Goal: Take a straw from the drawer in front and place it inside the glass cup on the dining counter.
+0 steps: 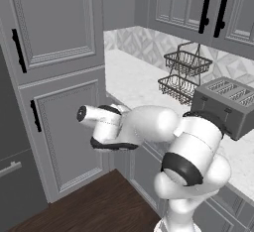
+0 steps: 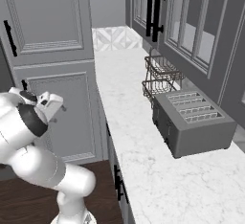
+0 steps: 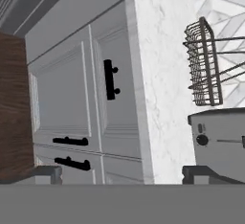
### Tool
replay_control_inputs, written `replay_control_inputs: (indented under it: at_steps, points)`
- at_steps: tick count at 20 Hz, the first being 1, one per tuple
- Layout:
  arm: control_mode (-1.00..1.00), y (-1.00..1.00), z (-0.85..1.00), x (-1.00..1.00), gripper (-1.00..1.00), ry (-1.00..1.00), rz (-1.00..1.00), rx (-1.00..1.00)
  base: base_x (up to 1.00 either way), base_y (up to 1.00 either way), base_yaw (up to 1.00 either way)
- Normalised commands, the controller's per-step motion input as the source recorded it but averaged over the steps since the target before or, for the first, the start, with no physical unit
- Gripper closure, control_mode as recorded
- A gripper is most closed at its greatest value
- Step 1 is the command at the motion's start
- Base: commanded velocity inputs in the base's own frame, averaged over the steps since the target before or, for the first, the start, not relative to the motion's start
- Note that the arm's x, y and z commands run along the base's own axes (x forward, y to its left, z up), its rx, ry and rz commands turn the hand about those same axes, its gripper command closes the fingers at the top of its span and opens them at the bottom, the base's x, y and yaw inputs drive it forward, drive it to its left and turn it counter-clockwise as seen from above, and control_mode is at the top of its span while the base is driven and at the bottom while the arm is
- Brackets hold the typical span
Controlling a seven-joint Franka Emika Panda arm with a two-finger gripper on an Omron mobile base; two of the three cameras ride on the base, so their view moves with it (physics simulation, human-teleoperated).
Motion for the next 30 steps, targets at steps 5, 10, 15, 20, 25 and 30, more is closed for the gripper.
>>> replay_control_inputs:
  at_steps: [5, 10, 15, 20, 25, 30]
  points:
    - [-1.00, 0.01, -0.61, 0.42, -1.00, 0.00, -0.04, -0.23, 0.00, 0.00, 0.00]
    - [-1.00, -0.05, -0.51, 0.38, -1.00, 0.00, -0.07, -0.16, 0.00, 0.00, 0.00]
    - [-1.00, -0.32, -0.44, 0.33, -1.00, 0.00, -0.16, -0.10, 0.00, 0.00, 0.00]
    - [-1.00, -0.46, -0.39, 0.33, -1.00, 0.00, -0.16, -0.10, 0.00, 0.00, 0.00]
    - [-1.00, -0.56, -0.33, 0.33, -1.00, -0.01, -0.06, -0.05, 0.00, 0.00, 0.00]
    - [-1.00, -0.56, -0.28, 0.40, -1.00, -0.01, -0.01, 0.00, 0.00, 0.00, 0.00]
